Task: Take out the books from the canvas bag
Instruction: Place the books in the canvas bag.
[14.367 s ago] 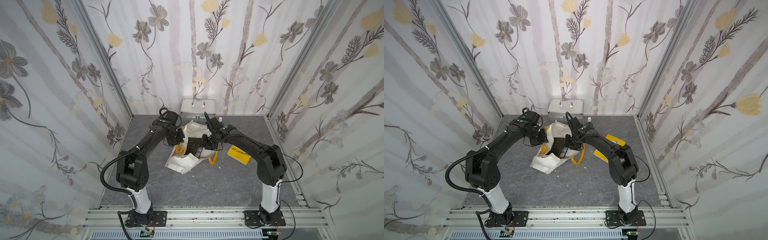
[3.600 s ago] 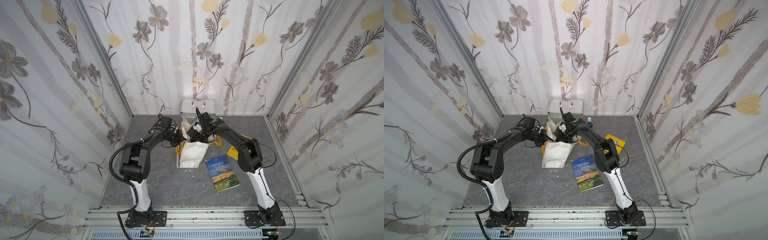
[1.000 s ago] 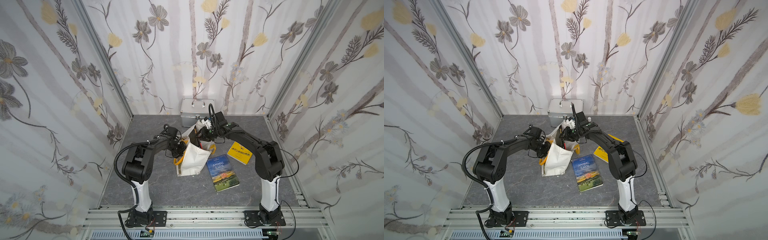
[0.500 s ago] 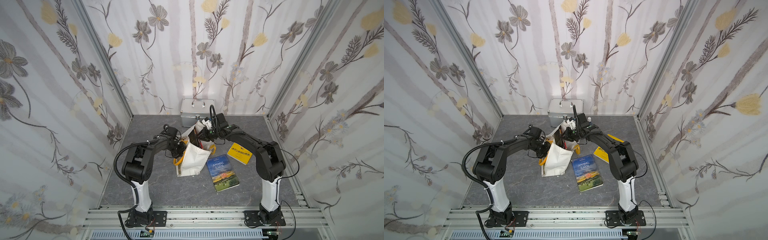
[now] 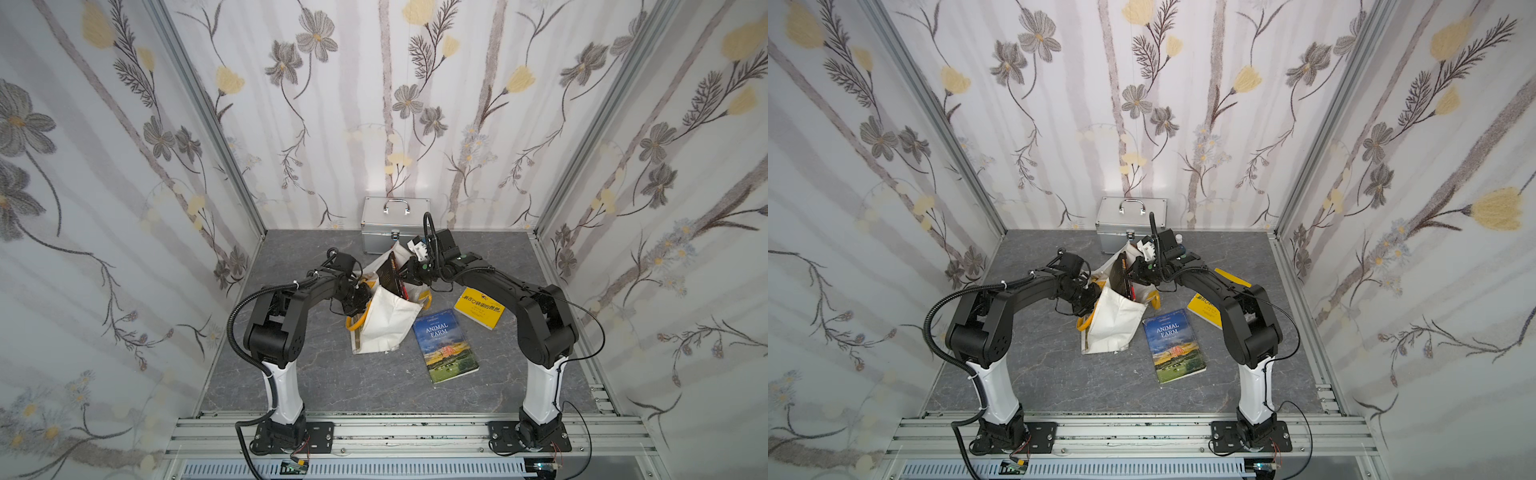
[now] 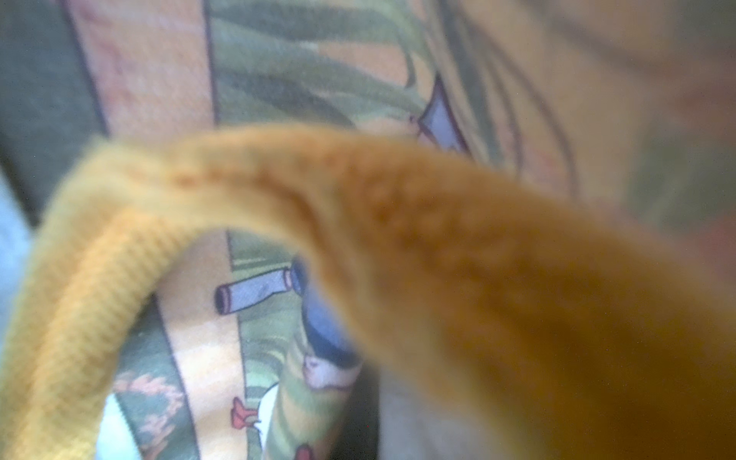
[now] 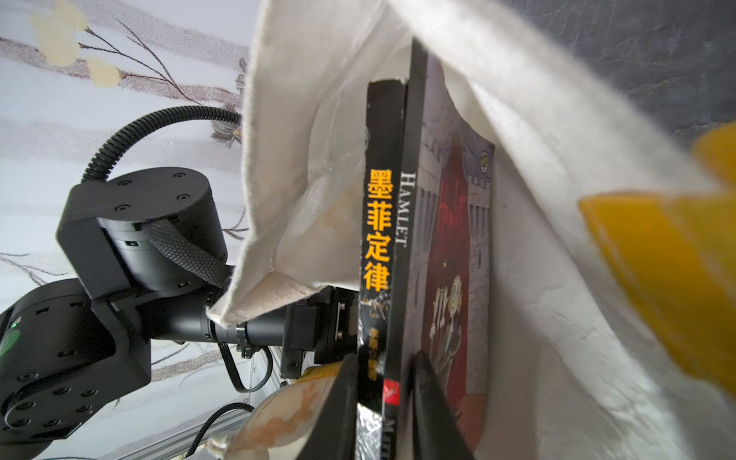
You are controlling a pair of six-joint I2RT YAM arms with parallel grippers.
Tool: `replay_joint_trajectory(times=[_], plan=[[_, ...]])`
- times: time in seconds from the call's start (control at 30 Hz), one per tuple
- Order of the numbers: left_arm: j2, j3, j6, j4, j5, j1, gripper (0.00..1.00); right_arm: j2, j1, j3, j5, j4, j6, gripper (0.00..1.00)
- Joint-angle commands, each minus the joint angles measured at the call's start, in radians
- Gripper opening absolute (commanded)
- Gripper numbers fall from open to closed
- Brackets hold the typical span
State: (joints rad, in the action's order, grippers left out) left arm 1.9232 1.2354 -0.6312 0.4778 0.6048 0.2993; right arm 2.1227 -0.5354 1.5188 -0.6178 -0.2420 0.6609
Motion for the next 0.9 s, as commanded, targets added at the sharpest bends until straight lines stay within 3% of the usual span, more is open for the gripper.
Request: replay_joint_trajectory(times=[0.0,0.17,0.27,0.43,0.53,0.6,0.7,0.73,0.87], plan=[[0.007,0.007,0.007,0.041,-0.025,0.001,0.00,-0.011,-0.005,-0.034,-0.027,-0.011,-0.017,0.15],[0.012,0.016,0.006,0.042,-0.022,-0.001,0.00,-0.012,-0.016,-0.045,-0.043,-0.030,-0.064,0.23],[0.010,0.016,0.004,0.041,-0.023,0.000,0.00,-0.022,-0.017,-0.055,-0.053,-0.022,-0.082,0.15],[0.011,0.013,0.001,0.036,-0.022,-0.001,0.00,-0.040,-0.014,-0.070,-0.072,0.000,-0.098,0.16],[0.009,0.009,-0.006,0.029,-0.025,0.000,0.00,-0.039,-0.015,-0.074,-0.086,0.000,-0.101,0.10],[0.004,0.003,-0.014,0.019,-0.024,-0.001,0.00,-0.037,-0.014,-0.074,-0.090,-0.005,-0.105,0.15],[-0.003,-0.002,-0.024,0.009,-0.026,0.000,0.00,-0.038,-0.014,-0.078,-0.083,-0.018,-0.113,0.33],[-0.007,-0.001,-0.025,0.010,-0.028,0.000,0.00,-0.043,-0.013,-0.085,-0.079,-0.022,-0.113,0.33],[-0.002,0.002,-0.034,0.007,-0.029,-0.001,0.00,-0.059,-0.009,-0.108,-0.078,-0.026,-0.113,0.14]])
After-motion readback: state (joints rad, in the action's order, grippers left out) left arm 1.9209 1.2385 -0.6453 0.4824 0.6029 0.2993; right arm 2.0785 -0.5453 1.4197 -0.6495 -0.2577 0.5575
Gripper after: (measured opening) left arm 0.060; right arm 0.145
